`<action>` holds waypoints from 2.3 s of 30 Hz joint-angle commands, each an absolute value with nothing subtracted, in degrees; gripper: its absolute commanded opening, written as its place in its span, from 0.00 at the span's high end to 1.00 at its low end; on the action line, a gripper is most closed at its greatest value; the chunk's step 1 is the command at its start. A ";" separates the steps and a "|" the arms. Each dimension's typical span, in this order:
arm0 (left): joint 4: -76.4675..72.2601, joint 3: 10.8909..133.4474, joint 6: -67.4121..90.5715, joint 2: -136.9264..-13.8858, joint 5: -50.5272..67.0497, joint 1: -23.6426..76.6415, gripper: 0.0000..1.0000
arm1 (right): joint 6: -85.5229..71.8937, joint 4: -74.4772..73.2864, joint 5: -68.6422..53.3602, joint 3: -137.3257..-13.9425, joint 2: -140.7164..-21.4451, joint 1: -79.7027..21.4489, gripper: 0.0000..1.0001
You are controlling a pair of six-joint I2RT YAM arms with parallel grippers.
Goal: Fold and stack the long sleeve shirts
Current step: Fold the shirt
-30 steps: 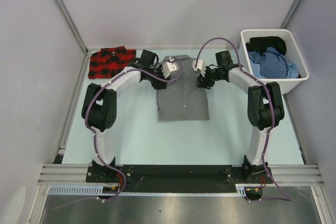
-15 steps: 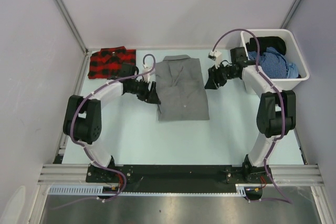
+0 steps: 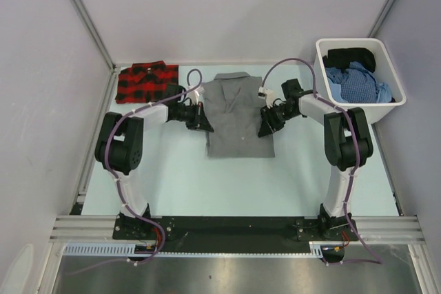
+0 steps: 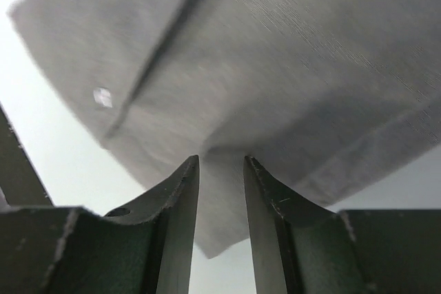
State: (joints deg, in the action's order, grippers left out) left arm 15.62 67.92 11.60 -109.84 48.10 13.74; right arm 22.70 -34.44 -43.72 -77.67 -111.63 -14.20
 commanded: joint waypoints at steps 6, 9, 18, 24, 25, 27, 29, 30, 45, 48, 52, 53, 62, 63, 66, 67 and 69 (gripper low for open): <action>19.52 72.61 3.26 -105.65 41.67 13.01 0.83 | 23.12 -34.63 -41.84 -81.56 -114.17 -13.62 0.63; 22.39 70.40 0.97 -103.46 41.84 12.92 0.55 | 21.80 -35.59 -42.89 -82.00 -112.68 -13.36 0.63; 21.63 67.24 3.51 -92.55 53.34 18.36 0.29 | 8.90 -35.70 -59.13 -78.33 -103.90 -12.12 0.61; 1.63 58.64 22.83 -98.25 59.59 26.71 0.13 | -6.94 -20.58 -64.77 -68.73 -105.99 -14.33 0.52; 0.19 58.19 24.77 -99.39 59.76 26.89 0.12 | -7.20 -19.78 -64.78 -68.47 -108.26 -14.24 0.51; -4.83 58.18 27.59 -103.78 58.45 26.81 0.12 | -7.12 -18.29 -64.51 -68.20 -111.60 -13.98 0.51; -4.57 59.67 25.59 -108.86 57.31 25.85 0.11 | -8.60 -15.39 -63.90 -68.55 -117.58 -12.92 0.52; -4.31 61.33 24.62 -110.72 56.00 23.84 0.11 | -9.22 -14.77 -63.46 -69.25 -119.25 -12.40 0.52; 15.82 62.30 3.60 -98.01 56.34 16.25 0.05 | -2.01 -26.73 -63.37 -72.77 -112.07 -8.25 0.51; 10.39 65.83 10.34 -99.75 56.51 18.63 0.05 | -8.24 -18.49 -63.37 -75.05 -112.93 -10.63 0.51; 0.19 69.07 24.22 -108.52 54.67 19.34 0.08 | -15.64 -9.85 -62.14 -81.81 -121.36 -10.90 0.53; -1.65 70.82 25.48 -112.11 52.93 18.90 0.08 | -14.95 -10.10 -61.53 -85.57 -123.29 -10.64 0.53; 4.39 77.87 21.72 -123.13 47.90 14.77 0.11 | -13.54 -15.03 -55.99 -93.87 -136.32 -6.24 0.55; 5.09 77.61 20.14 -122.61 48.86 14.33 0.12 | -12.40 -16.68 -56.07 -93.61 -135.71 -6.07 0.55; 6.50 74.10 14.89 -116.85 52.02 12.48 0.11 | -8.81 -21.24 -57.56 -92.03 -129.66 -5.45 0.54; 8.68 72.96 12.24 -114.63 52.99 12.31 0.10 | -7.83 -22.23 -58.26 -89.93 -127.55 -5.45 0.54; 10.71 69.19 5.84 -109.27 54.40 12.48 0.10 | -6.60 -22.59 -60.02 -85.89 -119.29 -5.54 0.54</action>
State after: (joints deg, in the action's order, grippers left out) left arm 4.38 74.06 18.72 -119.81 52.71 13.43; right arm -11.99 -17.26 -60.90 -91.18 -132.40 -5.74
